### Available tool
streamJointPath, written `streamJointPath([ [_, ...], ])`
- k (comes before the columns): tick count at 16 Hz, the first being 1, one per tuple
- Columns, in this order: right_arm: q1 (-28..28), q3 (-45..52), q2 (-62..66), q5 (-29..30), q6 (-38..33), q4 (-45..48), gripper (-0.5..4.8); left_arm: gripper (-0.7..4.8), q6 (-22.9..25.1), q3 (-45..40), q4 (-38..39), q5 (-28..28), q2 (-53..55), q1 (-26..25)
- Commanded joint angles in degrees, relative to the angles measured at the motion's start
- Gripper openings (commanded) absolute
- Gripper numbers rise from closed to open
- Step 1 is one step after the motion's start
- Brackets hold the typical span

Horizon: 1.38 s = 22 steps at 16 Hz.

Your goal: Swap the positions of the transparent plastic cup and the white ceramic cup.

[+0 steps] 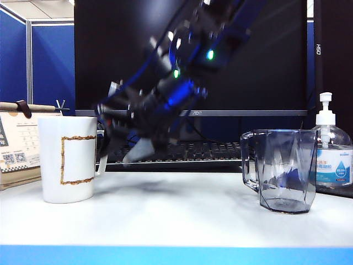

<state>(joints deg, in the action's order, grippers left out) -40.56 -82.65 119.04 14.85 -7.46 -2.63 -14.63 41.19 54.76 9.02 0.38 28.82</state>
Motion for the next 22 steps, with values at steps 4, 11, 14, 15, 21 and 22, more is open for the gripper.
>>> streamJointPath([
  [4,-0.07,-0.37,-8.90,-10.08,3.58,-9.29,2.85,2.95,0.70,0.09,-0.70,-0.94,-0.09,-0.02],
  [11,-0.35,-0.31,-26.49,-11.30,10.71,-23.19,-0.05,0.03,7.89,0.22,-6.19,-5.51,-0.09,-0.02],
  [14,-0.37,-0.28,-36.68,-11.30,10.99,-24.55,-0.05,-0.06,11.21,0.42,-14.71,-8.94,-0.09,-0.04],
  [15,-0.50,-0.26,-41.38,-11.10,12.22,-25.11,-0.05,-0.06,12.92,0.92,-16.85,-9.07,-0.09,-0.04],
  [21,-1.88,6.05,-65.05,-12.41,16.66,-27.04,-0.05,-0.06,21.77,8.41,-14.27,-6.16,-0.09,-0.17],
  [22,-1.86,9.20,-69.31,-12.96,16.41,-26.99,-0.05,-0.06,21.97,10.05,-12.79,-6.03,-0.09,-0.44],
])
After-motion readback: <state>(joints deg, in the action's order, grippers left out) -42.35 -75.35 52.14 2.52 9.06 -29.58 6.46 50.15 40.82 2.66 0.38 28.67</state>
